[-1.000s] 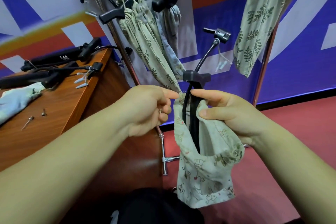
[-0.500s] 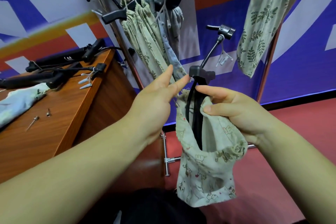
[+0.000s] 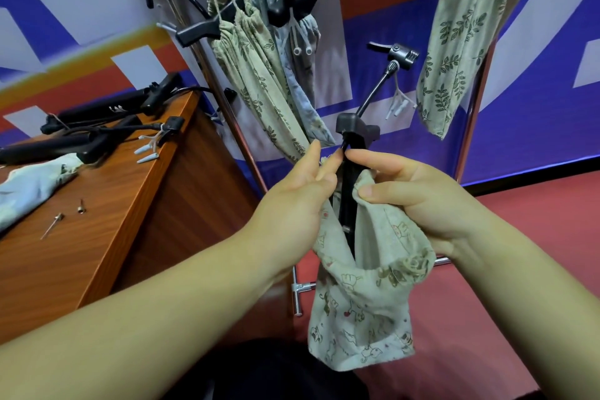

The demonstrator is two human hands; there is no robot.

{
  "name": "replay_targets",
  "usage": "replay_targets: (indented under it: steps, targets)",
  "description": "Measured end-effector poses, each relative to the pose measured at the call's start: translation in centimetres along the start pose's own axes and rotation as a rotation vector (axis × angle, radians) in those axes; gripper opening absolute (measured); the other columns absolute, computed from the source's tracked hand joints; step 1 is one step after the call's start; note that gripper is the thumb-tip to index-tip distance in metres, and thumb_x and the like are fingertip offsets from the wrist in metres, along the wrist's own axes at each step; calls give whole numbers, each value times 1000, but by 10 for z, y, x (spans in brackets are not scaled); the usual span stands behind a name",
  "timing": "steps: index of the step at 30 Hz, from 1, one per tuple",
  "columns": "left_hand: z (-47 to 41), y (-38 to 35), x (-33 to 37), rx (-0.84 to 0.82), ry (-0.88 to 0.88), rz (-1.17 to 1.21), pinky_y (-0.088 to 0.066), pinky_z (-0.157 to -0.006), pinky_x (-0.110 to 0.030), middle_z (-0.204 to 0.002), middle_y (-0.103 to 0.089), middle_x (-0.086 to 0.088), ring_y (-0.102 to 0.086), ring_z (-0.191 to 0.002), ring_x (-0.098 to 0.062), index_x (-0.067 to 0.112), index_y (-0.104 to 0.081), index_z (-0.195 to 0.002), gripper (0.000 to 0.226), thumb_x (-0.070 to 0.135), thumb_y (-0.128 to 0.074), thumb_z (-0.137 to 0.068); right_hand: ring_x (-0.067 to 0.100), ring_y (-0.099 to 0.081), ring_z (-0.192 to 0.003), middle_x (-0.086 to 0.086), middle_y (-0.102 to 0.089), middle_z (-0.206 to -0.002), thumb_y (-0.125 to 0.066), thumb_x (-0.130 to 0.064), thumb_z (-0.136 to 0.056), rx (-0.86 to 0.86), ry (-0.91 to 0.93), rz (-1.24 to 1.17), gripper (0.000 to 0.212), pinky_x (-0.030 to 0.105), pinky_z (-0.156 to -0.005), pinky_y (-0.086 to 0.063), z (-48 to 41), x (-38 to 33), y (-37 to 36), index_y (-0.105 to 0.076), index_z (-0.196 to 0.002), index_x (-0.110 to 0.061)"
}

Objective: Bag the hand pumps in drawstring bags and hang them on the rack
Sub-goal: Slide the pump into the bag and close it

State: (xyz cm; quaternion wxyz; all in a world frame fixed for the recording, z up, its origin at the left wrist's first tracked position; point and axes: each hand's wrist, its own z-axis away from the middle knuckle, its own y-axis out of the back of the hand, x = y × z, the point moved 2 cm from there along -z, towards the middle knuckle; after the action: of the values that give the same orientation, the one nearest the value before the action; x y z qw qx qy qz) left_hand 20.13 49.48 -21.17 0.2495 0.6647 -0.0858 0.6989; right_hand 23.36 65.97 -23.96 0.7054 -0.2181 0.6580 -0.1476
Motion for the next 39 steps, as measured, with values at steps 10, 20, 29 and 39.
replay_targets:
  steps: [10,20,29,39]
  targets:
    - [-9,11,-5,42,44,-484,-45,-56,-24,-109,-59,-2,-52,-57,-10,36,-52,-112,42,17,-73,-81,19,-76,-83,7,-78,-92,-58,14,-81,44,23,-17,49,27,-66,-60,1,-5,7,-68,-119,-16]
    - [-18,27,4,-34,159,-306,-44,-74,-43,-101,-71,-28,-58,-83,-28,27,-77,-94,53,1,-45,-60,21,-74,-86,7,-76,-91,-64,14,-75,80,27,77,42,33,-79,-62,2,-8,15,-72,-106,-12]
    - [-21,26,0,128,78,-171,-51,-61,-15,-72,-74,1,-67,-64,-6,11,-75,-84,13,0,-79,-81,25,-68,-78,13,-65,-91,-75,12,-64,-30,-12,48,39,34,-72,-61,3,-4,16,-73,-93,-14]
    - [-14,8,-4,16,232,161,-52,-103,-52,-121,-67,-32,-64,-117,-44,-5,-64,-124,28,2,-57,-98,20,-66,-70,7,-65,-82,-73,11,-64,25,60,-88,45,31,-66,-59,-3,10,0,-47,-90,-15]
